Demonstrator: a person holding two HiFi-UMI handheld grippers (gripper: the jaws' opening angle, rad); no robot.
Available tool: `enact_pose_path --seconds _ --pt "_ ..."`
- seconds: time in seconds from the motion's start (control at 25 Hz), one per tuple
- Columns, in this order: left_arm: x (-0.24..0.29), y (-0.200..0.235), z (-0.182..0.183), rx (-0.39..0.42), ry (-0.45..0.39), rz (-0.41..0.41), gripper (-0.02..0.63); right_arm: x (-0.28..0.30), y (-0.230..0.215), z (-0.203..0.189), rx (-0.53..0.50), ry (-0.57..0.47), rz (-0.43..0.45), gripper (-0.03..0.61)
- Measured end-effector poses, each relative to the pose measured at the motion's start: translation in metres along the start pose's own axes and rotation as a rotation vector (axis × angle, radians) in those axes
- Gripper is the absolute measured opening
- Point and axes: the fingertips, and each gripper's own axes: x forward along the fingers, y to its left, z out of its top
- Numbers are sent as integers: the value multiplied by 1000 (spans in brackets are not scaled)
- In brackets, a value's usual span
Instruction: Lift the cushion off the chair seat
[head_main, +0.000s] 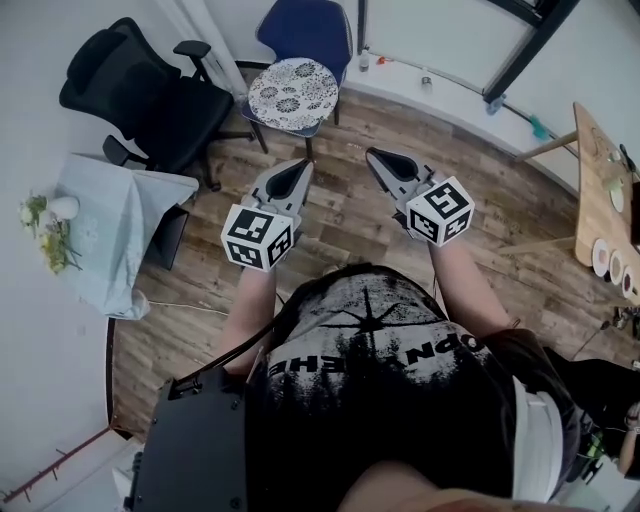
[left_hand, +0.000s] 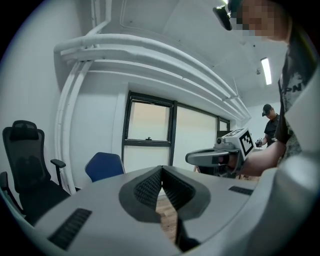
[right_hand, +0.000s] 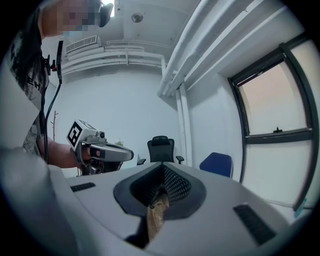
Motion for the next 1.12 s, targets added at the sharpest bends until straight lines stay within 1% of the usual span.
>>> enact_pose_path --seconds 0.2,0.44,0.8,1.12 --pt "-1 44 -4 4 7 -7 15 40 -4 -3 7 2 -23 18" --pt "-1 81 -9 0 11 -14 15 76 -5 -6 12 10 -34 18" --pt "8 106 -20 -37 19 -25 14 103 -11 -12 16 38 -32 18" --pt "32 122 -21 -61 24 -16 15 117 -38 -12 19 50 -28 18"
